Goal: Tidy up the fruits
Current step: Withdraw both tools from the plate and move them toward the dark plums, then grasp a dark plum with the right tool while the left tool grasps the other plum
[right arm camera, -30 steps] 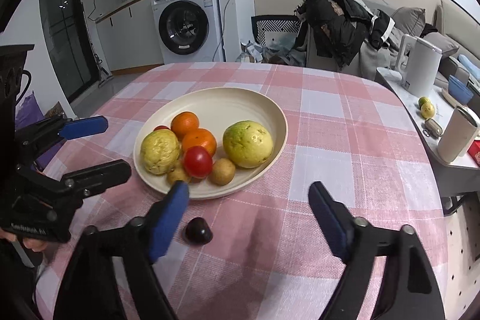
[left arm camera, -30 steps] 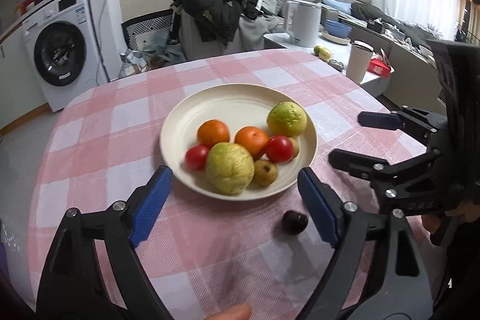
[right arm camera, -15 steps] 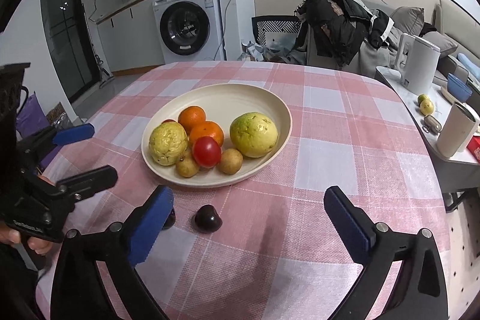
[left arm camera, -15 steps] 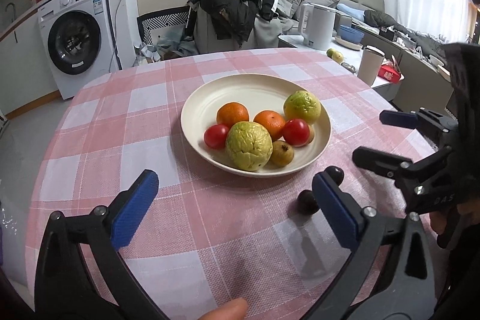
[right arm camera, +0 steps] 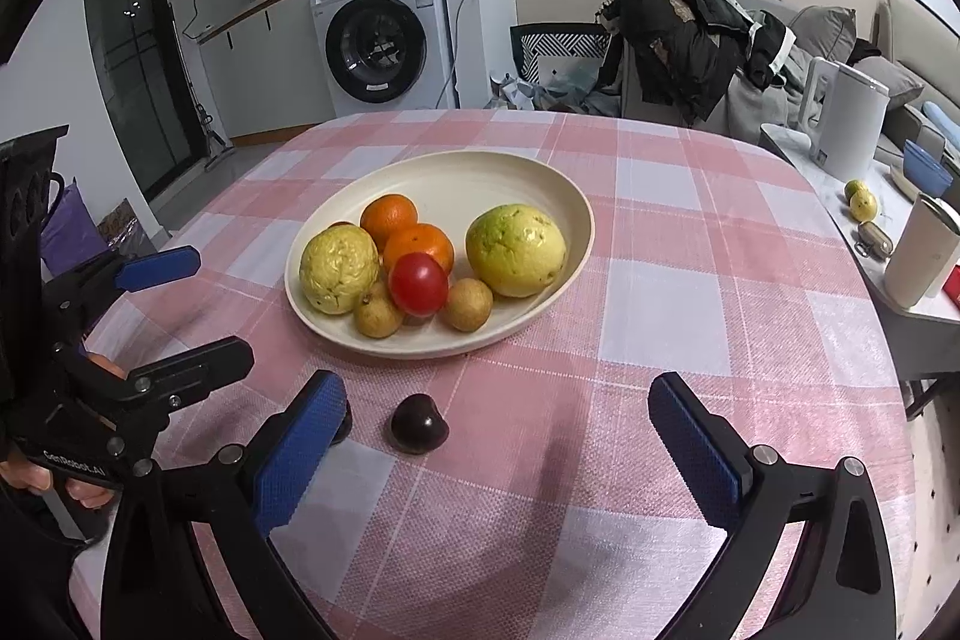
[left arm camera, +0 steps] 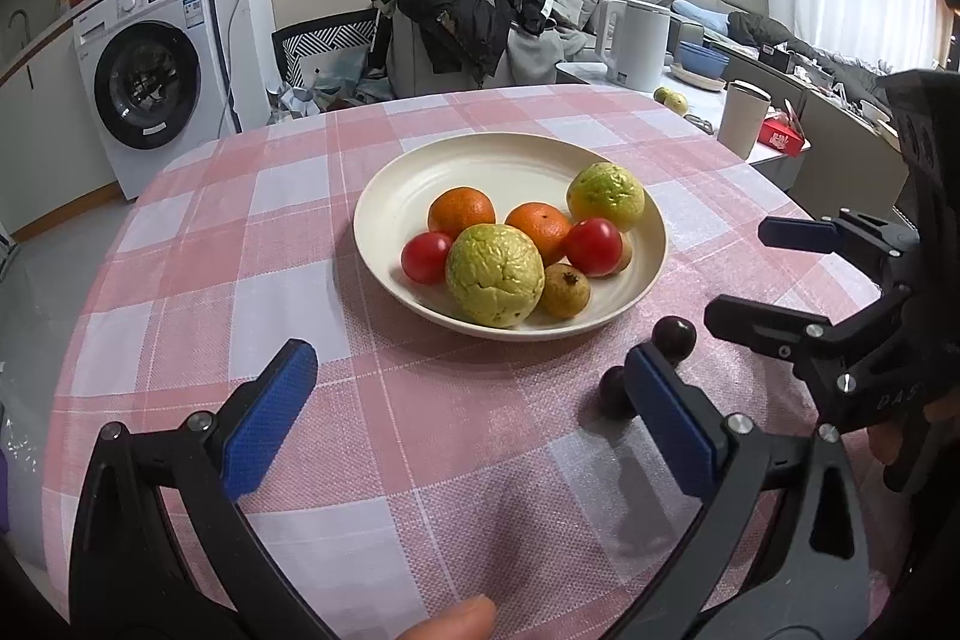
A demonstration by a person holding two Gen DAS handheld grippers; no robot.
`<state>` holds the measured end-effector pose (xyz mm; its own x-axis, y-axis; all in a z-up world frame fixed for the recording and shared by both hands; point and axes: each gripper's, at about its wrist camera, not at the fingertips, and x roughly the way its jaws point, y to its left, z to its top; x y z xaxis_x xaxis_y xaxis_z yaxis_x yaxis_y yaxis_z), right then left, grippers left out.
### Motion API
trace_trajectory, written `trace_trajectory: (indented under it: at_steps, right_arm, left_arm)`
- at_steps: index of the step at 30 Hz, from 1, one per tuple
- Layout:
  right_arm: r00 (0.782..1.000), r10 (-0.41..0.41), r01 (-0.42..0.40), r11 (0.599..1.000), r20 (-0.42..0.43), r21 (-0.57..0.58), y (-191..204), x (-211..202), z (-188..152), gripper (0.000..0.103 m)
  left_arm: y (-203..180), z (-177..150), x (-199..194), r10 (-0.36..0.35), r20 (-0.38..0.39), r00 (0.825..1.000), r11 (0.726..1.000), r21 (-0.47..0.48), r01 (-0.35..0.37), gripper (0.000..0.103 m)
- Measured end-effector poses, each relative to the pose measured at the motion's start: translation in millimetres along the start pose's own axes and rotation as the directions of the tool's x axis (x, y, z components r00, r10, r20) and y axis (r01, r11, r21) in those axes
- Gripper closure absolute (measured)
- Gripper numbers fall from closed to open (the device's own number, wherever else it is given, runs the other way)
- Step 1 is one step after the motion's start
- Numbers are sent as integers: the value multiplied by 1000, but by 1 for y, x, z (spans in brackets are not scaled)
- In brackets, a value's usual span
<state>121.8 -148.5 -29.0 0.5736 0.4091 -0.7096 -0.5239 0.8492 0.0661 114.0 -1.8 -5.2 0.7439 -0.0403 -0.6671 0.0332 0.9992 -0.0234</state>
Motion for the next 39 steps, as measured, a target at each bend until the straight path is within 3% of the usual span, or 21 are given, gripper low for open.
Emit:
trace_trajectory:
  at_steps: [16, 24, 32, 36, 39]
  right_arm:
    - [994, -26, 23, 999, -110, -28, 0, 21, -12, 0]
    - [990, -12, 3, 998, -143, -60, 7, 28, -17, 5]
    - [987, -24, 10, 996, -158, -91, 13, 33, -18, 30]
    - [988, -11, -3, 995, -153, -95, 15, 32, -17, 37]
    - [989, 16, -31, 994, -149, -101, 18, 31, -17, 48]
  left_arm:
    - [0, -3, 6, -10, -14, 1000, 1000, 15, 10, 1]
    - [-3, -5, 7, -8, -27, 1000, 1000, 21, 9, 1]
    - [-5, -6, 9, -13, -32, 999, 1000, 28, 14, 1]
    - [-6, -7, 12, -15, -39, 999, 999, 31, 16, 1]
    - [-7, -8, 13, -15, -42, 999, 999, 34, 17, 1]
